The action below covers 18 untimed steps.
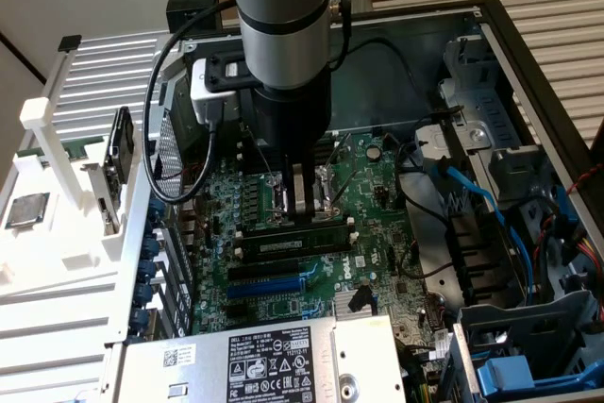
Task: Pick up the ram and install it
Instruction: 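Press down the ram until it locks into place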
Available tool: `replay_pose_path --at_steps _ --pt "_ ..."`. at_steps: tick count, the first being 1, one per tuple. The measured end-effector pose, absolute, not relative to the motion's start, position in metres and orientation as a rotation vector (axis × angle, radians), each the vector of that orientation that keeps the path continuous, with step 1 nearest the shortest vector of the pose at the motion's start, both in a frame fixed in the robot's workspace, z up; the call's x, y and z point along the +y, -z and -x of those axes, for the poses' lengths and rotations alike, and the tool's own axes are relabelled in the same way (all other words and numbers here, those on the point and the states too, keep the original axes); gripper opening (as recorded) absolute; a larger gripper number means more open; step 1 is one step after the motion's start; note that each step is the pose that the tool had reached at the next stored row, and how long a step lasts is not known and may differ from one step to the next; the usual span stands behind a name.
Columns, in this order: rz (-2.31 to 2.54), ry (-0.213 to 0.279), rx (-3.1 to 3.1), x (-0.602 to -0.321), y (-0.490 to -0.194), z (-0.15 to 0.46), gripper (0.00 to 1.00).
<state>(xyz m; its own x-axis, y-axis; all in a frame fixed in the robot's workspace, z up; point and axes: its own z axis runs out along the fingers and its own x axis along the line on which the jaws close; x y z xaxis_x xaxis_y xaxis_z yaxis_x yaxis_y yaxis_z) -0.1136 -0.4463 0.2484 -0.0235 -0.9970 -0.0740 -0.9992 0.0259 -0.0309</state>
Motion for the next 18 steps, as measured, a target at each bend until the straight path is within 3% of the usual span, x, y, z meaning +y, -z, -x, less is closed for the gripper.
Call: replay_pose_path --at_steps 18 --pt "2.141 -0.043 2.194 -0.443 -0.236 0.117 0.10"
